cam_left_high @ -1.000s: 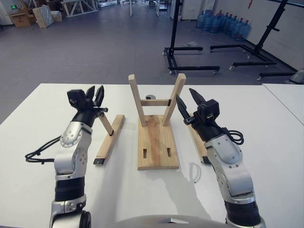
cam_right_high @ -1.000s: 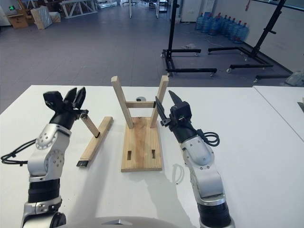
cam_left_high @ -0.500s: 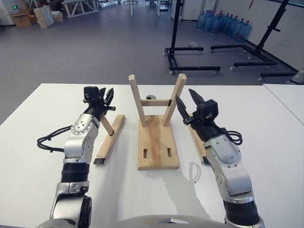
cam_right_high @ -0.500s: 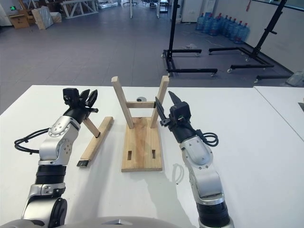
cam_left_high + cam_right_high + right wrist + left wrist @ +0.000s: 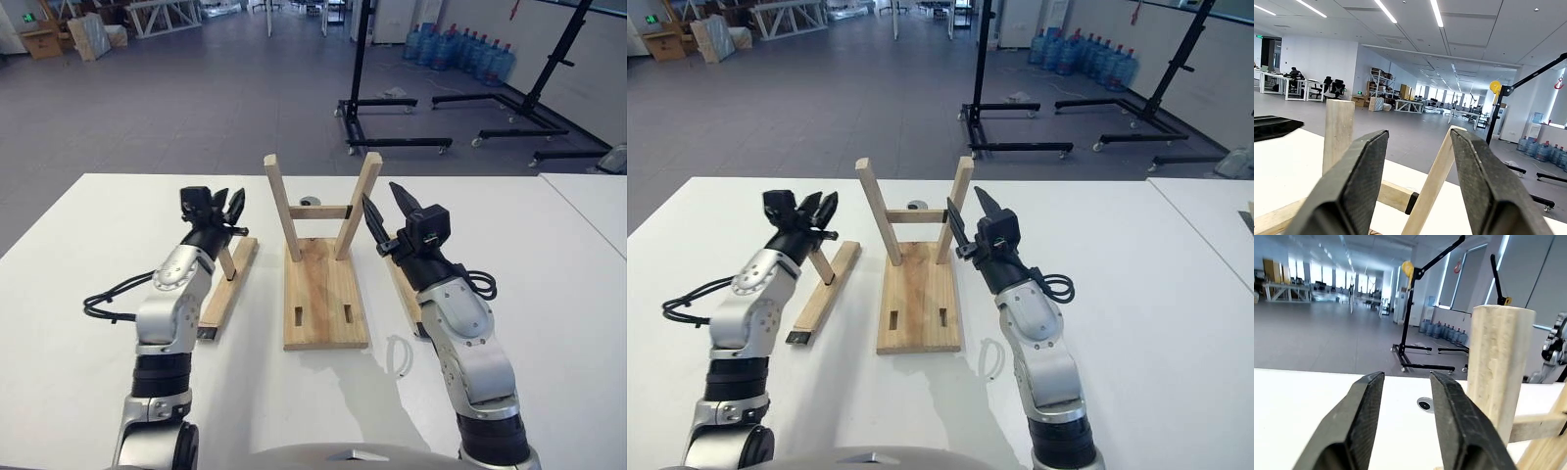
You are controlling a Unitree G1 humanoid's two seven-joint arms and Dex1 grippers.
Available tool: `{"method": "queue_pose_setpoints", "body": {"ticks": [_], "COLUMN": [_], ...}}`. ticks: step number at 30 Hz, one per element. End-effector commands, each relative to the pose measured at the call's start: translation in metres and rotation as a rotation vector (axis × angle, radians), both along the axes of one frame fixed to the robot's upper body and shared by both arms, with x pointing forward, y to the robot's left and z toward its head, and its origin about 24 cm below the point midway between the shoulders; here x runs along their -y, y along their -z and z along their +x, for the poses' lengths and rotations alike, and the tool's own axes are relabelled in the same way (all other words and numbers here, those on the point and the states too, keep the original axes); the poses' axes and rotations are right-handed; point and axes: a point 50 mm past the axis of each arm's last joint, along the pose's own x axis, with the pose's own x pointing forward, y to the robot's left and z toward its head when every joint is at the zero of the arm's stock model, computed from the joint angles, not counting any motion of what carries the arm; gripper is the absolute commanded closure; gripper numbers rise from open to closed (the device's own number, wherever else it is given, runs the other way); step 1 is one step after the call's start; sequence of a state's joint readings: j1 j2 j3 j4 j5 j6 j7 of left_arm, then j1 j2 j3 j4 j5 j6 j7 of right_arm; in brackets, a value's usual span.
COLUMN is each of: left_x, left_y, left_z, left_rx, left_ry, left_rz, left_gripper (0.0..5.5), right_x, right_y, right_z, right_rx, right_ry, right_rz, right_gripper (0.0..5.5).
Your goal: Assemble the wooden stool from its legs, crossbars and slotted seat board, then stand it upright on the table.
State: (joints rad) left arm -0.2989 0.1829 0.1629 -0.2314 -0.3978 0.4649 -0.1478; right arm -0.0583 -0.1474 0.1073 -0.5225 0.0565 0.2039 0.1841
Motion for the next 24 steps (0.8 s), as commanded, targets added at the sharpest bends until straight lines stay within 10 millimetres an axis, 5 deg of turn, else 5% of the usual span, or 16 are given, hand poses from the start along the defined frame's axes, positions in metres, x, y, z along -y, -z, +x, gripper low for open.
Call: {"method": "queue_pose_setpoints", "body": {"ticks": [1,4,14,24], "left_x": [-0.015,-0.030,-0.037,-0.031], "left_y": [-0.064,-0.067,-0.012,0.052], "left_z": [-0.011,-0.031,-0.078,-0.085], "left_rx": [0.163,0.087,-0.308,-0.616], "left_ry": [0.011,0.029,0.105,0.243], "left_rz": [-0.009,0.066,0.305,0.461], "left_gripper": [3.19,2.71,1.19,1.19], "right_x": [0.000,0.003,0.008,0.000], "right_y": [0.001,0.005,0.018,0.021], "right_z": [-0.004,-0.010,-0.031,-0.028], "right_rx": [0.000,-0.010,-0.050,-0.046], "right_ry": [0.011,0.045,0.177,0.179], "right_rz": [-0.007,-0.004,0.017,0.021], "right_gripper": [3.16,3.16,3.16,3.16]}}
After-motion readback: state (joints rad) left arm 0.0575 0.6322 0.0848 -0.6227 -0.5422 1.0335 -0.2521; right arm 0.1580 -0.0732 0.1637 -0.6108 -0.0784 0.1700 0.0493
